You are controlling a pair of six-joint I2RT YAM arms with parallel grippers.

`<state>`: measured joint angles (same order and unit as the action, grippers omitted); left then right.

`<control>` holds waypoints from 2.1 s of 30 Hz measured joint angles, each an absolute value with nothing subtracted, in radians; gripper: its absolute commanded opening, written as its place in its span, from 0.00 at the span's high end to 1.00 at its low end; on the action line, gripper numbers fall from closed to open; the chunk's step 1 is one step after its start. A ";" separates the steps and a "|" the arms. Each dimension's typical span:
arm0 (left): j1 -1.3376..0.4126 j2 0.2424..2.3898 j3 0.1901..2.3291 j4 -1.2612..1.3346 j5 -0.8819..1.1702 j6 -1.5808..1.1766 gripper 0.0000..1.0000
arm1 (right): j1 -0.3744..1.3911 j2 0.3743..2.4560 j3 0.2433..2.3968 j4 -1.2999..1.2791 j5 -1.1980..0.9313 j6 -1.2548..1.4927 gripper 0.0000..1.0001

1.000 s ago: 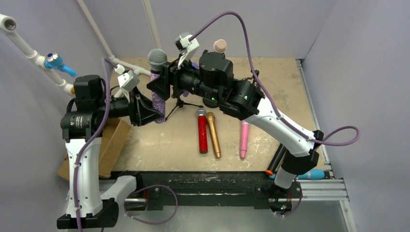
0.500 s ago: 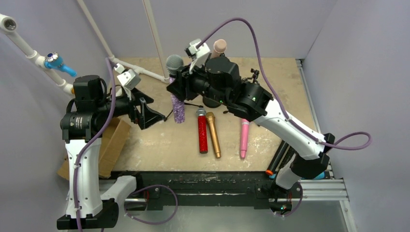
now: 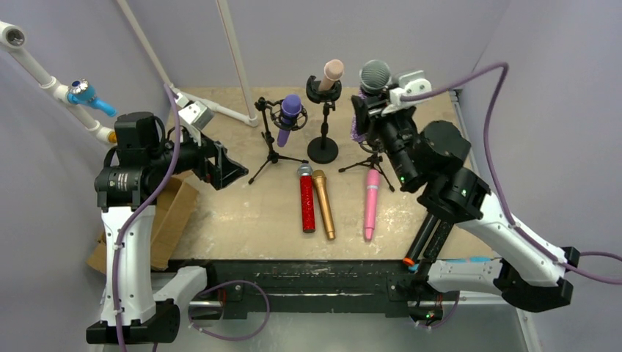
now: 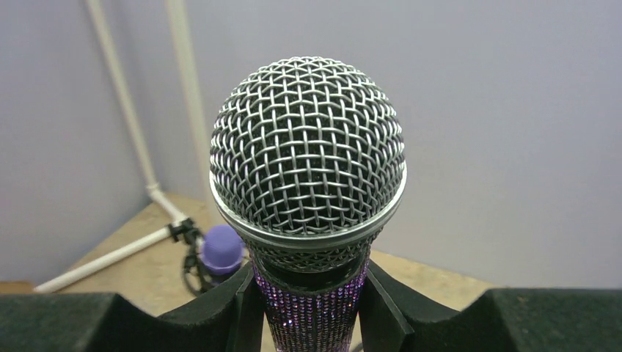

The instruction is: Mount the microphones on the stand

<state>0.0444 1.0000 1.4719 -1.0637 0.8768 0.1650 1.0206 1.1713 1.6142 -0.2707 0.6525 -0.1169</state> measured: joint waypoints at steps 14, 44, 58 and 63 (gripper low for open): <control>0.044 1.004 1.443 -1.063 0.877 0.150 0.00 | 0.926 1.080 1.299 0.170 0.767 -0.408 1.00; 0.044 1.005 1.441 -1.062 0.867 0.150 0.00 | 0.869 1.077 1.126 0.260 0.751 -0.420 1.00; 0.044 1.007 1.441 -1.062 0.861 0.151 0.00 | 0.829 1.077 1.059 0.286 0.733 -0.384 1.00; 0.044 1.009 1.441 -1.062 0.859 0.151 0.00 | 0.810 1.077 1.031 0.294 0.729 -0.359 1.00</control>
<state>0.0444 1.0088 1.4410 -1.0622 0.8589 0.1509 0.8097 1.0775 1.0313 0.2943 0.7288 -0.3588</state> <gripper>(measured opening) 0.998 0.463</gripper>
